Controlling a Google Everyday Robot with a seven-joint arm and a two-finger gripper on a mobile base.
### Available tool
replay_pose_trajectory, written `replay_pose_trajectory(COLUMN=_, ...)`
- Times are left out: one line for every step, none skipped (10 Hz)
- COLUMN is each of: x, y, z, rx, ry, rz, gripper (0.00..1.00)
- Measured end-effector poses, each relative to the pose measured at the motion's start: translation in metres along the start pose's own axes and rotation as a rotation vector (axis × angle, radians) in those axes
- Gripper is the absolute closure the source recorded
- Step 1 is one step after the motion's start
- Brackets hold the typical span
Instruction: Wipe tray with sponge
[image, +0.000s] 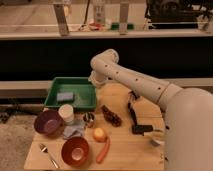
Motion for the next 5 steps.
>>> replay_pose_trajectory(x=0.0, y=-0.001, z=0.001, rx=0.005, ry=0.005, rz=-0.012, gripper=0.2)
replay_pose_trajectory(x=-0.001, y=-0.003, z=0.004, rx=0.006, ry=0.005, rz=-0.025, gripper=0.2)
replay_pose_trajectory(x=-0.003, y=-0.006, z=0.007, rx=0.007, ry=0.003, rz=-0.037, gripper=0.2)
replay_pose_trajectory(x=-0.012, y=-0.013, z=0.012, rx=0.006, ry=0.005, rz=-0.067, gripper=0.2)
replay_pose_trajectory(x=-0.022, y=-0.018, z=0.016, rx=0.005, ry=0.003, rz=-0.082, gripper=0.2)
